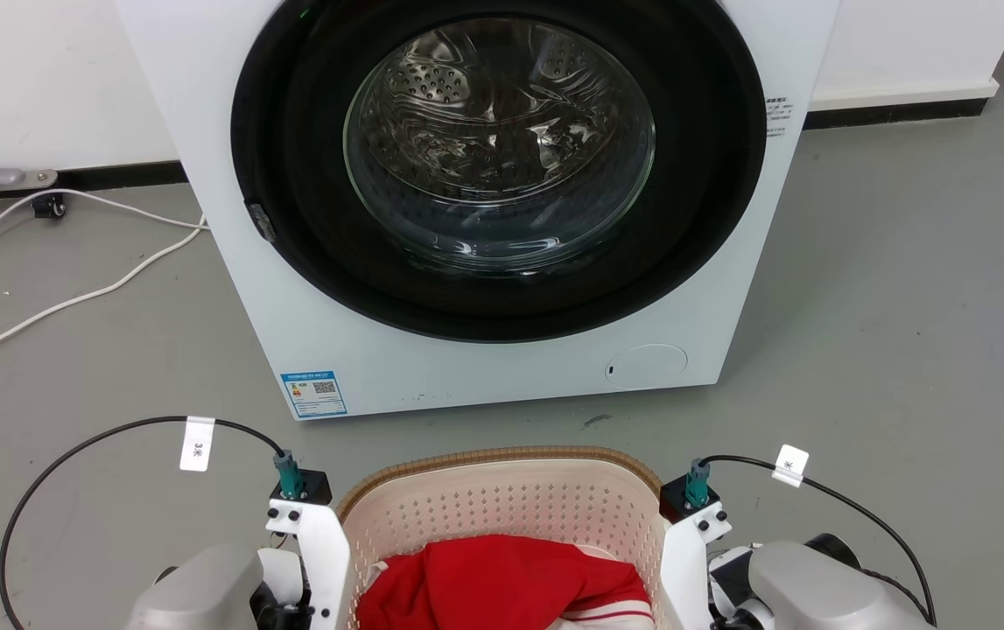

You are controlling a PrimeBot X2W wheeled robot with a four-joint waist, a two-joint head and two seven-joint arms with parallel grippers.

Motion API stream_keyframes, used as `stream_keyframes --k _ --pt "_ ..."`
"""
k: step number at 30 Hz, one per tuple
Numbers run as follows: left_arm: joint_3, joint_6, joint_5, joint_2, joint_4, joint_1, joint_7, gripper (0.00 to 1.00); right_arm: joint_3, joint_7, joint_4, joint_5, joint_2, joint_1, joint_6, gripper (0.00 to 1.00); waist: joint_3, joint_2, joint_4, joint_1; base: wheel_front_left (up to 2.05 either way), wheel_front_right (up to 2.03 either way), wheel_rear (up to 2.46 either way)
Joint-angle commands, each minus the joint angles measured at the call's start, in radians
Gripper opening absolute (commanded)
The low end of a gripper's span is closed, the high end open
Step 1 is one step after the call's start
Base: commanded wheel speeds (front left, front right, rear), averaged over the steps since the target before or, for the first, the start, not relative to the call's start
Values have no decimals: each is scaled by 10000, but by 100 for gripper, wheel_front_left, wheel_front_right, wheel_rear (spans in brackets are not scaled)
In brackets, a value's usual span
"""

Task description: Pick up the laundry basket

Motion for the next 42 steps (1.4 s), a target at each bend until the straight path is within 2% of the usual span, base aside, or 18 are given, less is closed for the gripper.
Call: stream_keyframes --k 1,42 --pt "-33 7 -28 -18 11 -152 -50 0 48 23 3 -60 -29 134 28 0 -1 0 3 0 0 0 0" --pt "-131 8 -161 -7 28 -16 -39 0 52 107 176 43 -10 217 27 0 -56 0 -58 0 0 0 0"
